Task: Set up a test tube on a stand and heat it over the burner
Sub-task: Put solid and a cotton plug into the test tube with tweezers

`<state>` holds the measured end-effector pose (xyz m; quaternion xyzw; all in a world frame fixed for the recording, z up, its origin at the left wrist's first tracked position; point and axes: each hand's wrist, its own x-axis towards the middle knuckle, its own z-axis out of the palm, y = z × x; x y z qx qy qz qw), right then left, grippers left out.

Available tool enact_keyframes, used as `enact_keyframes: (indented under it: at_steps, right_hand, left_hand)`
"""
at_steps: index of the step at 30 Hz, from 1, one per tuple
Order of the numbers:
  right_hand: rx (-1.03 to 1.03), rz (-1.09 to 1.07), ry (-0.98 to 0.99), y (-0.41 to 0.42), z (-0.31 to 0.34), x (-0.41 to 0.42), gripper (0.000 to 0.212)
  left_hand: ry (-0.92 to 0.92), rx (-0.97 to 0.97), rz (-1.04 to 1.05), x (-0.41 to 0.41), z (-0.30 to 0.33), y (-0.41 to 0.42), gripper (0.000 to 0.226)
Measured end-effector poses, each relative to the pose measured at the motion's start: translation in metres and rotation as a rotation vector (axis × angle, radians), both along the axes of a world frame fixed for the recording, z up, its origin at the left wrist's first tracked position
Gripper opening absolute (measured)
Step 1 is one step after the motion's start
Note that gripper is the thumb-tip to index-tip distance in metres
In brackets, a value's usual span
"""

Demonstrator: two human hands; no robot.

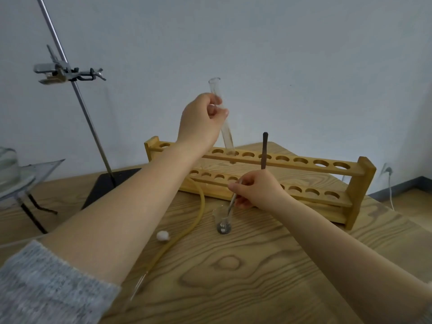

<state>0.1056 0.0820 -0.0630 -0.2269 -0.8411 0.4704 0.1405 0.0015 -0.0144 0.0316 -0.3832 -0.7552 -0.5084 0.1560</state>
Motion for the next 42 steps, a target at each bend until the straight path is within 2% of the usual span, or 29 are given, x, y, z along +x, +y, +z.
enact_keyframes:
  at_steps: [8, 15, 21, 30, 36, 42]
  right_hand:
    - [0.002, 0.008, 0.003, -0.009, -0.001, -0.001, 0.017]
    - [-0.089, -0.047, 0.034, -0.017, -0.011, 0.006, 0.016]
    - [0.020, -0.097, 0.080, -0.021, -0.017, 0.012, 0.013]
    - [0.173, -0.073, 0.246, -0.025, -0.013, 0.020, 0.006]
    - [0.391, -0.006, 0.199, -0.023, -0.019, 0.020, 0.011]
    - [0.414, -0.022, 0.221, -0.020, -0.022, 0.018, 0.011]
  left_hand:
    - [0.038, 0.099, 0.017, 0.006, 0.017, -0.039, 0.020]
    - [-0.007, -0.057, -0.002, 0.009, -0.011, -0.072, 0.020]
    - [-0.045, -0.208, -0.036, 0.011, -0.039, -0.081, 0.025]
    - [0.044, -0.415, -0.078, 0.016, -0.067, -0.083, 0.031]
    - [0.064, -0.529, -0.126, 0.014, -0.089, -0.080, 0.033]
    - [0.010, -0.584, -0.176, 0.014, -0.101, -0.077, 0.032]
